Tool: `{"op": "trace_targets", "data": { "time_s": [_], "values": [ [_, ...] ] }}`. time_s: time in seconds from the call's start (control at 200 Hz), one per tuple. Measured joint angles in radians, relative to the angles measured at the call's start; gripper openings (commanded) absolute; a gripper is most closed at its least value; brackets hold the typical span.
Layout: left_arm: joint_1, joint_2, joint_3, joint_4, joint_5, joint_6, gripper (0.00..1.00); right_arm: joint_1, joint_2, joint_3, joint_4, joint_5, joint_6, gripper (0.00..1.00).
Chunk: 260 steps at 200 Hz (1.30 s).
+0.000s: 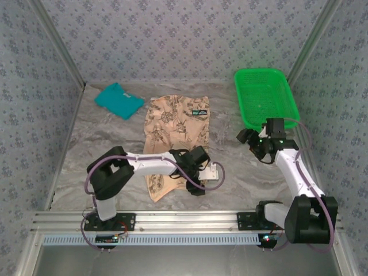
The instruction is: Fold the inside-out t-shirt
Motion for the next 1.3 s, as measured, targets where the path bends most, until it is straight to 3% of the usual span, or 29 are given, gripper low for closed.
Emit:
{"op": "trace_targets", "data": {
  "time_s": [0.06, 0.125, 0.375, 0.54, 0.79, 1.004, 1.124, 1.299],
  "values": [
    [-0.003, 0.02, 0.0, 0.007, -0.005, 0.008, 0.13, -0.007, -0.009, -0.003, -0.002, -0.004, 0.0, 0.77],
    [-0.002, 0.03, 0.013, 0.019, -0.009, 0.008, 0.0, -0.014, -0.018, -0.003, -0.005, -0.008, -0.004, 0.76],
    [-0.006, 0.033, 0.129, 0.025, -0.038, -0.031, 0.0, -0.03, -0.042, -0.006, -0.012, -0.015, -0.021, 0.75],
    [0.052, 0.026, 0.268, 0.05, -0.013, -0.145, 0.0, -0.008, -0.042, -0.006, -0.017, -0.079, -0.086, 0.77],
    [0.257, 0.016, 0.333, 0.129, 0.021, -0.338, 0.0, 0.235, -0.143, -0.117, -0.004, -0.099, -0.214, 0.81],
    [0.301, 0.016, 0.333, 0.152, 0.036, -0.422, 0.0, 0.478, -0.229, -0.277, 0.087, -0.113, -0.225, 0.82],
    [0.311, 0.015, 0.333, 0.173, 0.052, -0.463, 0.0, 0.62, -0.189, -0.298, 0.177, -0.068, -0.249, 0.84],
    [0.33, -0.004, 0.333, 0.182, 0.061, -0.486, 0.0, 0.64, -0.013, -0.28, 0.318, -0.024, -0.309, 0.82]
  ]
}}
